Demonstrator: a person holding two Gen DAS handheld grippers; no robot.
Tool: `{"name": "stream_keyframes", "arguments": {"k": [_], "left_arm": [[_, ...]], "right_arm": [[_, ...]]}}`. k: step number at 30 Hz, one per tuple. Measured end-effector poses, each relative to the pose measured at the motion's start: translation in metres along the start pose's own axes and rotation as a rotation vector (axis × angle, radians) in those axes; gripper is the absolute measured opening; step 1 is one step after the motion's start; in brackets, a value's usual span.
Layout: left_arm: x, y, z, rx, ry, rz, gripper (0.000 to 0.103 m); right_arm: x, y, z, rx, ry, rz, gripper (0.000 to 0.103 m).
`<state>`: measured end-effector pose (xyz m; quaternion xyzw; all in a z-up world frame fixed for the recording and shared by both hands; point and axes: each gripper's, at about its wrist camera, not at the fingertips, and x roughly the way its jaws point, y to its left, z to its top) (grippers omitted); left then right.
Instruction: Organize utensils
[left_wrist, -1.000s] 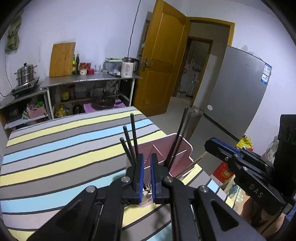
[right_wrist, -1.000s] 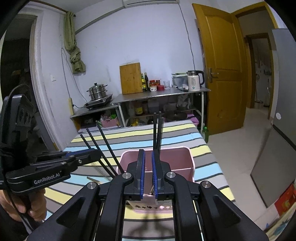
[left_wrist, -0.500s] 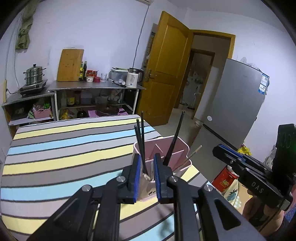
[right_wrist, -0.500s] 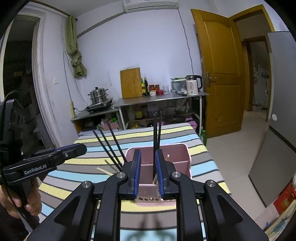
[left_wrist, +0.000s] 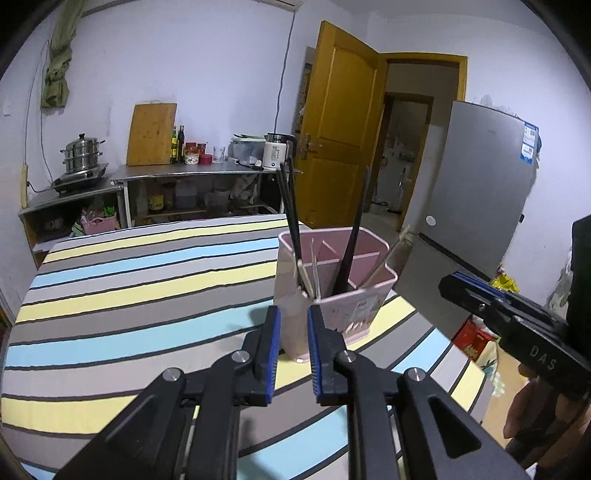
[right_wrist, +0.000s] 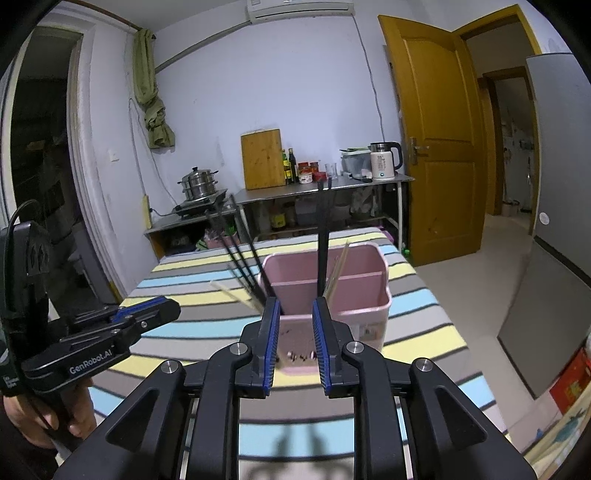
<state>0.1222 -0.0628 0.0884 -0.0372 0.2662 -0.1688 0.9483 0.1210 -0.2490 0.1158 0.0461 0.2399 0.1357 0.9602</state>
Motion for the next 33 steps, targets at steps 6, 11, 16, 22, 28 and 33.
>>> {"name": "stream_keyframes", "arguments": {"k": [6,11,16,22,28,33], "left_arm": [[-0.003,-0.004,-0.028,0.011,0.002,0.007,0.016],[-0.009,-0.005,-0.042,0.014,-0.018,0.012,0.016],[-0.010,-0.006,-0.054,0.014,-0.012,0.015,0.016],[-0.013,-0.009,-0.066,-0.003,-0.014,0.002,0.016],[-0.013,-0.010,-0.067,0.004,-0.012,0.008,0.016],[-0.013,-0.008,-0.067,-0.002,-0.016,0.022,0.016]], "right_arm": [[-0.005,0.006,-0.024,-0.010,-0.001,-0.005,0.019],[-0.010,0.007,-0.042,0.002,0.003,-0.007,0.019],[-0.013,0.010,-0.057,-0.003,0.007,-0.014,0.019],[-0.014,0.011,-0.070,-0.003,0.025,-0.017,0.019],[-0.013,0.012,-0.075,-0.004,0.032,-0.030,0.019],[-0.015,0.012,-0.075,-0.004,0.029,-0.045,0.019]]}}
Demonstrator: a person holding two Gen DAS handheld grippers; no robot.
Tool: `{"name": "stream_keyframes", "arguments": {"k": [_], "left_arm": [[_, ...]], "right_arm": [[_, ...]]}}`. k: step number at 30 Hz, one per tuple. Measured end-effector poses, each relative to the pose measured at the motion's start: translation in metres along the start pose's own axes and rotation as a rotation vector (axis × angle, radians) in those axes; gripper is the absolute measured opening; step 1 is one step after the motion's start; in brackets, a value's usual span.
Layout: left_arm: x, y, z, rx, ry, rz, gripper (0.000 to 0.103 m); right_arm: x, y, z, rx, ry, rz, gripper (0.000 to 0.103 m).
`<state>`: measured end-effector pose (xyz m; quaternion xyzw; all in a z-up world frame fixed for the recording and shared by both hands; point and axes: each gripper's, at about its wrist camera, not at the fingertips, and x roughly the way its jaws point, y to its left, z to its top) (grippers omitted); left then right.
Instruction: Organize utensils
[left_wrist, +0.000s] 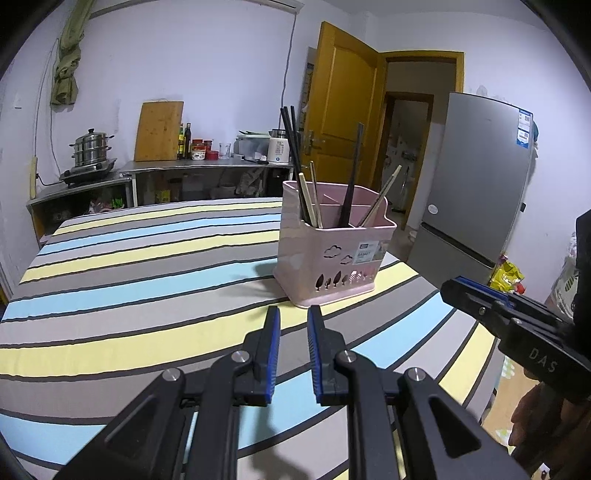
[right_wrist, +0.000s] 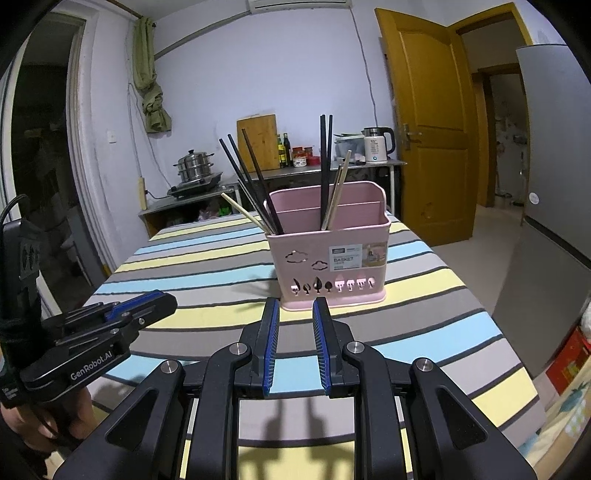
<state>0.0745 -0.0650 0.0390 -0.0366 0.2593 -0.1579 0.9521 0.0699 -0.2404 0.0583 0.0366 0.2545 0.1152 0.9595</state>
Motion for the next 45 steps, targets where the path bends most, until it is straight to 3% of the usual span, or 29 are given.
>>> {"name": "stream_keyframes", "arguments": {"k": [45], "left_arm": [[0.0029,-0.0058,-0.0012,0.021,0.021,0.008,0.016]], "right_arm": [[-0.0005,-0.0044,-0.0010,0.017,0.012,-0.008,0.019]]}}
